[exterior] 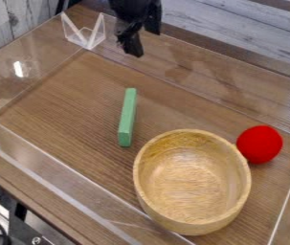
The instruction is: Move the red object to the right side of the table
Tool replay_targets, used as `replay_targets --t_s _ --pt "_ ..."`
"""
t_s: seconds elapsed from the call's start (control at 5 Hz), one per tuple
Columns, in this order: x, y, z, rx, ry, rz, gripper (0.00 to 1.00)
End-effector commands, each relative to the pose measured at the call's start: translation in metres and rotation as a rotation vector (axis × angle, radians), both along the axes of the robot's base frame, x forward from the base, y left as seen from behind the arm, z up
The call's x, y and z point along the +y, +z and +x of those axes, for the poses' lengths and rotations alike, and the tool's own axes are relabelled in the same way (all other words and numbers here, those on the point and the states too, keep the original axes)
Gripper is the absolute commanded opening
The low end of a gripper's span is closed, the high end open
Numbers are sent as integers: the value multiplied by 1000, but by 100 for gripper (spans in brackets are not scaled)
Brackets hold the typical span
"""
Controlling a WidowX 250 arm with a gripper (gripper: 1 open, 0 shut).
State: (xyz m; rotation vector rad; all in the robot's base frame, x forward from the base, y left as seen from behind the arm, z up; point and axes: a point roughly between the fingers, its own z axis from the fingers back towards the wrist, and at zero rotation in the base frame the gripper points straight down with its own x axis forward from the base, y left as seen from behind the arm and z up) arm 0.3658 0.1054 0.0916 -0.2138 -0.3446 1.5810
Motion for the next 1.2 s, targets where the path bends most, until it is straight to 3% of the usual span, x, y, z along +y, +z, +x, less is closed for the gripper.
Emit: replay_targets --t_s 0.0,0.2,0.4,1.0 --pt "15 4 5 -57 36 60 100" --pt "20 1 5 -75 15 96 100" --pt "26 -2 5 -93 -68 117 100" --pt "49 1 8 -132 -254 159 100"
